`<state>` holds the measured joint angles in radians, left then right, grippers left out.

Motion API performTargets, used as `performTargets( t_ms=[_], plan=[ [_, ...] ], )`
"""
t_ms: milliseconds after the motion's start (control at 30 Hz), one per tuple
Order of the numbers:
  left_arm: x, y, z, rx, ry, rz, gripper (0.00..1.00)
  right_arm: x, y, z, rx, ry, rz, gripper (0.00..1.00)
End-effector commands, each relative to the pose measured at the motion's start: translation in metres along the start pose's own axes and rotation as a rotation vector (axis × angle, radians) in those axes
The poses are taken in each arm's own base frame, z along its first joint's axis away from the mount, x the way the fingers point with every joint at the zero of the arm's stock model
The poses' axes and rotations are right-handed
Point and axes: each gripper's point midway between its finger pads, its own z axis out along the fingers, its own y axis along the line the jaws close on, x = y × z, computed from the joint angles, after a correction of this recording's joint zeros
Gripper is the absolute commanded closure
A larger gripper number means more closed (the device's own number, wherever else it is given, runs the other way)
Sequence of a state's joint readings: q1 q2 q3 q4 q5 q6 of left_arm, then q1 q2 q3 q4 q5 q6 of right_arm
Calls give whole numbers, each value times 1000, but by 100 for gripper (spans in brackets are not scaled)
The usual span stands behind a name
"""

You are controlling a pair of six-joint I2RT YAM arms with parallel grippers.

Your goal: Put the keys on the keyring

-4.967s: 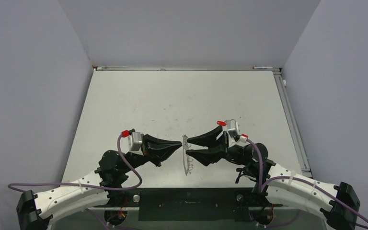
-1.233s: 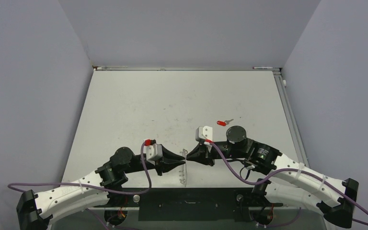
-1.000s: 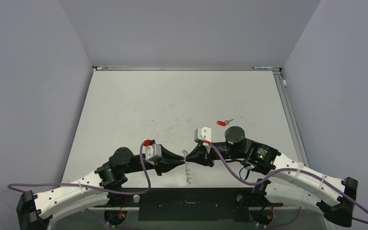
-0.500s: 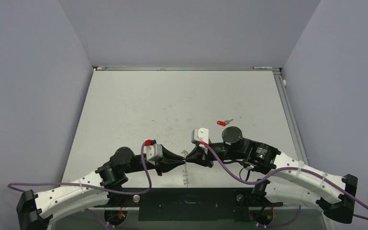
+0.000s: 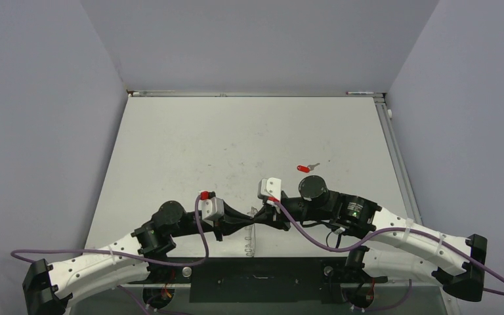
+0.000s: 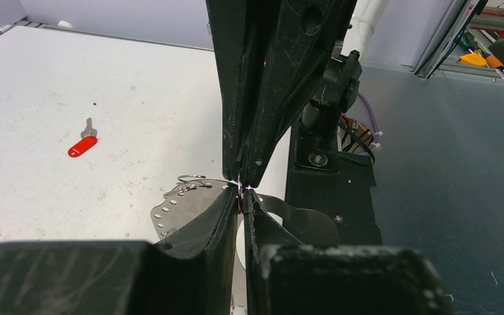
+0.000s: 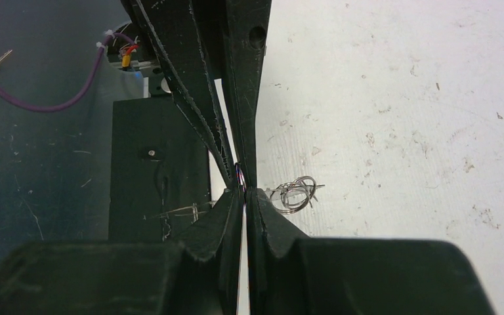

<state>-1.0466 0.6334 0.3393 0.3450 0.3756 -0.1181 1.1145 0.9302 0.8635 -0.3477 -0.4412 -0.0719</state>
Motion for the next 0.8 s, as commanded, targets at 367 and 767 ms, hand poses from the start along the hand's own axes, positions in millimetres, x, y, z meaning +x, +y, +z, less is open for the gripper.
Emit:
performTargets(
  t_ms=[367, 767],
  plan=[
    [-29, -9, 5, 52, -72, 44, 89, -23, -4, -1, 29, -26, -39, 95],
    [-27, -8, 4, 34, -103, 44, 100, -30, -7, -5, 58, -56, -42, 83]
  ],
)
